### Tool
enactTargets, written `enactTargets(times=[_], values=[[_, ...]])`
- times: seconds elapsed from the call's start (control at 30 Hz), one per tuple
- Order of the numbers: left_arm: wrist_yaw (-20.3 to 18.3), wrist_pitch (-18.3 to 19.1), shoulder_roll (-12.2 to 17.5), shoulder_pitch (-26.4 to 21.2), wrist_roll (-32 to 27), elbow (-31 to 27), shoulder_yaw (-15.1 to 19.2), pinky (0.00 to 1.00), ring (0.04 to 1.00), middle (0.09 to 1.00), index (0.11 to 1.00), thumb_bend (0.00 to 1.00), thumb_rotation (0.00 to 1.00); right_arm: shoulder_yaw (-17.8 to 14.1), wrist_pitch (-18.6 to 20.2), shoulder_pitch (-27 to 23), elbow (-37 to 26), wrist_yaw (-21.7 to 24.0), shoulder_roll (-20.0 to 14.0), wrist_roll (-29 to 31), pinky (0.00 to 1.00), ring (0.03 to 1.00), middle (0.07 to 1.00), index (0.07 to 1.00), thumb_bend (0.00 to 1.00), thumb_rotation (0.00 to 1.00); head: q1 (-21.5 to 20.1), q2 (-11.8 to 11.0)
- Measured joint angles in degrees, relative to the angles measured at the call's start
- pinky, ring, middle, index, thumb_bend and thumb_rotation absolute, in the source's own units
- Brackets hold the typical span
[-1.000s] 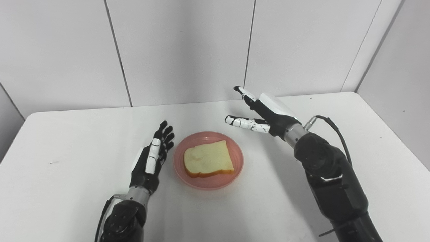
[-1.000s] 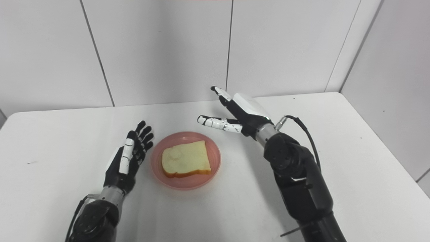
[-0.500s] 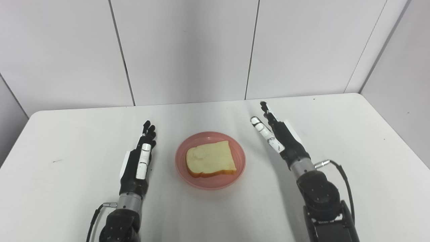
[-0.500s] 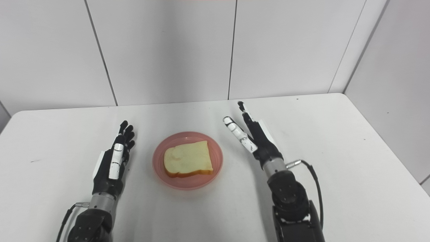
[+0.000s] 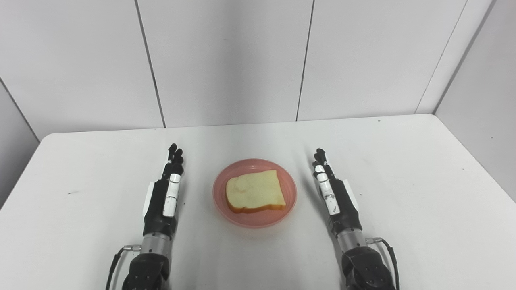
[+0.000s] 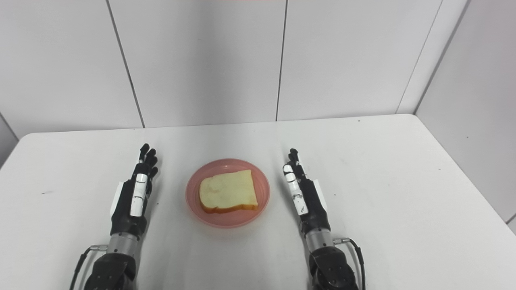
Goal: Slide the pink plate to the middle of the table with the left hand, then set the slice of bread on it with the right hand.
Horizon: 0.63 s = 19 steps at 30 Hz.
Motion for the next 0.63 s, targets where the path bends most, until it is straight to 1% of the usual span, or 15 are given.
enactTargets(times=[0.1,0.2,0.33,0.4,0.5,0.57,0.63], values=[[0.1,-0.3,0.2,0.2,0.6,0.0,-0.3,1.00,1.000,1.000,1.000,0.71,1.00,0.6,-1.8,0.0,0.9,-1.4,0.0,-0.4,1.00,1.000,1.000,1.000,0.29,1.00,0.3,-0.1],[0.2,-0.3,0.2,0.5,0.9,0.0,-0.4,1.00,1.000,1.000,1.000,0.70,1.00,0.7,-3.8,0.2,1.7,-1.9,0.0,-0.2,1.00,1.000,1.000,1.000,0.27,1.00,0.7,-0.2],[-0.6,0.2,0.3,1.5,0.6,-1.3,-0.9,1.00,1.000,1.000,1.000,0.70,1.00,0.8,-3.9,0.5,1.9,-1.9,-0.1,1.0,1.00,1.000,1.000,1.000,0.23,1.00,1.1,-0.2],[-1.6,1.4,0.3,2.1,-0.6,-2.2,-0.8,1.00,1.000,1.000,1.000,0.71,1.00,0.9,-3.8,0.5,1.8,-1.6,-0.2,2.1,1.00,1.000,1.000,1.000,0.22,1.00,1.2,-0.1],[-2.9,5.0,0.3,3.9,-2.3,-4.9,-0.8,1.00,1.000,1.000,1.000,0.71,1.00,1.0,-3.8,0.6,1.7,-1.1,-0.2,3.9,1.00,1.000,1.000,1.000,0.19,1.00,1.1,-0.1],[-3.4,5.9,0.3,4.5,-2.8,-5.6,-0.8,1.00,1.000,1.000,1.000,0.70,1.00,1.2,-3.8,0.6,1.8,-1.0,-0.4,4.5,1.00,1.000,1.000,1.000,0.18,1.00,1.1,-0.2],[-4.0,6.4,0.4,4.5,-3.7,-5.6,-0.8,1.00,1.000,1.000,1.000,0.66,1.00,1.5,-3.8,0.6,2.0,-0.5,-0.6,5.0,1.00,1.000,1.000,1.000,0.18,1.00,1.1,-0.2]])
